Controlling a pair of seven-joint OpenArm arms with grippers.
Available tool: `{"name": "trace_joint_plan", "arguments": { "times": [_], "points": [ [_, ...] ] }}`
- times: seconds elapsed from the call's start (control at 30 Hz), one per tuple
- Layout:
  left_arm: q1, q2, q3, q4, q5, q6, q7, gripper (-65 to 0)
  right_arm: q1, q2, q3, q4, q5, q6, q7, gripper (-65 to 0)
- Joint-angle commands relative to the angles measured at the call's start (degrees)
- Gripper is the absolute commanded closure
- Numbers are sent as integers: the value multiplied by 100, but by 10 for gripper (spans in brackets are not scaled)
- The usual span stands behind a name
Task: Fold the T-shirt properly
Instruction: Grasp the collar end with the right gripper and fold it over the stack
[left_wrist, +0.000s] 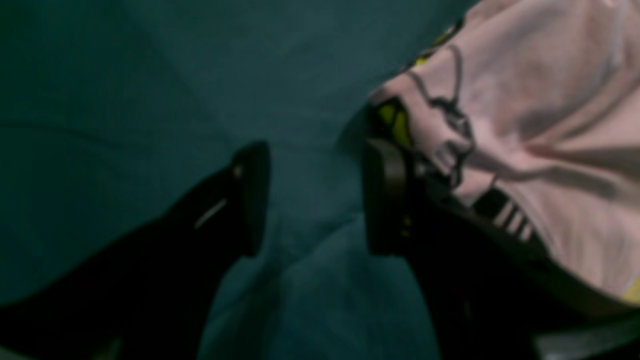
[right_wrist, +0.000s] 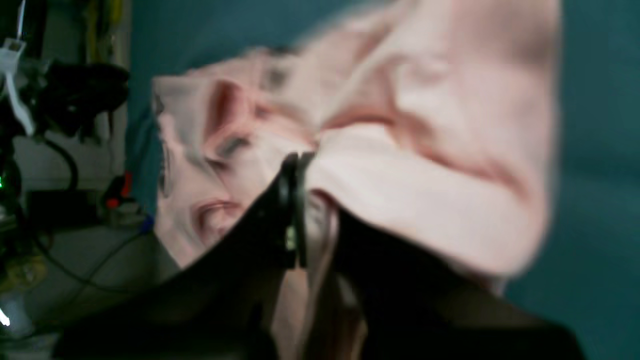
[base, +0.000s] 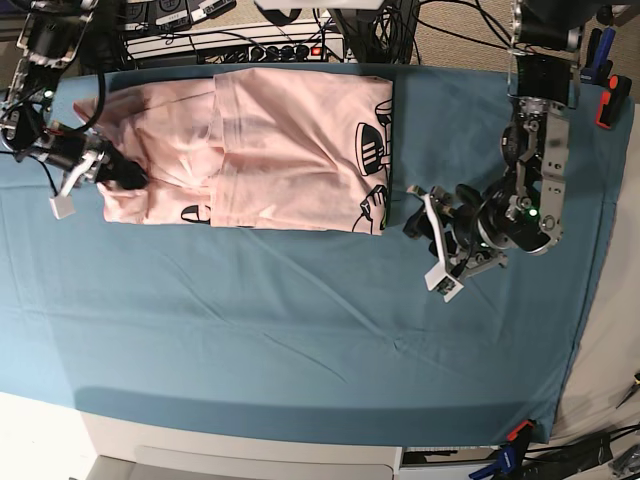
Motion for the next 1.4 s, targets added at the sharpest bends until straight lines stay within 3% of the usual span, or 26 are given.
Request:
{"name": "trace_joint_plan", "arguments": {
  "times": [0.0,0.13,0.27,0.4,0.6,0.93,1.03,1.37],
  "points": [
    [-129,-44,-17,87,-59,4,-90,-305,-101,-96,28,490,233,34,40,0],
    [-107,-44,-15,87,-28,2,-90,-305,-634,-1071,28,2166,233,34,40,0],
    [-61,-44,-15,87,-31,4,-90,-305,-1008,-2111,-35,3228,-750,34,40,0],
    [-17,-44,-15,87,-31,2,-87,-305,-1064,-2699,-481,3526,-1532,34,40,0],
    [-17,-44,-15,87,-52,2,-85,-305,-745,-3016,-1331,3521,-3189,34,1027,0],
    [-17,-42,-15,87,-52,2,-85,-305,-494,-3268,-2188,3510,-4568,34,1700,0],
    [-17,-42,-15,87,-52,2,-87,-305,-494,-3375,-2413,3510,-5027,-120,1880,0],
    [-17,-42,-15,87,-50,2,-87,-305,-433,-3536,-2623,3510,-5272,-201,2048,0]
  ]
}}
